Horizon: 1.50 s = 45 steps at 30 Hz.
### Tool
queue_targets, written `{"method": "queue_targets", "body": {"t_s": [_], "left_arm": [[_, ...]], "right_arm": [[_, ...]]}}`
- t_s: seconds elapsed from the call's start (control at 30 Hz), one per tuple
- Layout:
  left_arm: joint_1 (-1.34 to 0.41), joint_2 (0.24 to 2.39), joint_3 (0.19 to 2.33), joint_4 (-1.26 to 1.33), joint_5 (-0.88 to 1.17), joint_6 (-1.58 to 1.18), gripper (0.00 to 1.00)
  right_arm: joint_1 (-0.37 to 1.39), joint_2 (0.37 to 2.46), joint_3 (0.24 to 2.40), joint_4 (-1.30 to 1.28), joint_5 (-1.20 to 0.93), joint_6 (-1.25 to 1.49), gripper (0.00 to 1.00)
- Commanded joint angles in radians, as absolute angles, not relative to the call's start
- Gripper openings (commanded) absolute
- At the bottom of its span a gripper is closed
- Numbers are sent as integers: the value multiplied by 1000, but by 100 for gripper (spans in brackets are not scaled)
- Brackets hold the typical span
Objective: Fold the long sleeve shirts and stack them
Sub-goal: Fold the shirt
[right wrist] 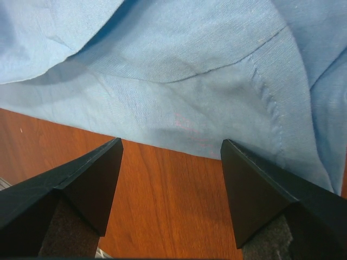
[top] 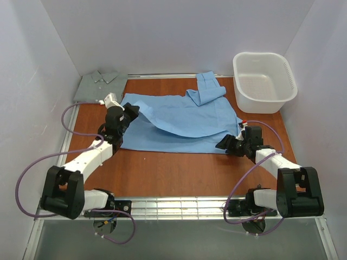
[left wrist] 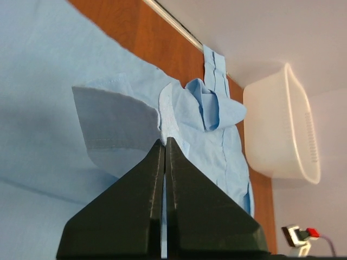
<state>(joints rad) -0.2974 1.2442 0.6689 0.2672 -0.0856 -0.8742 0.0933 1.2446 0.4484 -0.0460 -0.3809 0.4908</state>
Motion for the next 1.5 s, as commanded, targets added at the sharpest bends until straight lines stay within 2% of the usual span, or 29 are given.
{"method": "queue_targets", "body": {"t_s": [0.0, 0.17, 0.27, 0.37, 0.5, 0.63, 0.83, 0.97, 1.17, 1.33, 1.47], "left_arm": [[-302, 1354, 791, 287, 32, -668, 0], [-302, 1411, 911, 290, 138, -554, 0], [-302, 1349, 868, 310, 123, -522, 0], [-302, 1252, 729, 331, 57, -528, 0], [-302, 1160, 504, 350, -27, -593, 0], [-302, 1155, 424, 304, -76, -691, 0], [-302, 1141, 442, 65, -182, -865, 0], [-302, 1071, 416, -116, -180, -1032, 0], [-302, 986, 357, -161, -117, -1146, 3], [-302, 1005, 432, -153, -144, -1074, 0], [-302, 1161, 621, -91, -172, -901, 0]], "right_arm": [[83, 1259, 439, -40, -388, 489, 69], [80, 1259, 439, -35, -402, 489, 69], [80, 1253, 439, -34, -408, 486, 69], [80, 1250, 439, -31, -413, 483, 69], [80, 1253, 440, -29, -429, 479, 69], [80, 1259, 451, -34, -451, 453, 68], [80, 1238, 468, -52, -462, 445, 68], [81, 1215, 486, -69, -460, 436, 67], [90, 1203, 499, -71, -463, 436, 67], [95, 1203, 492, -67, -460, 437, 67], [95, 1212, 480, -64, -434, 446, 68]]}}
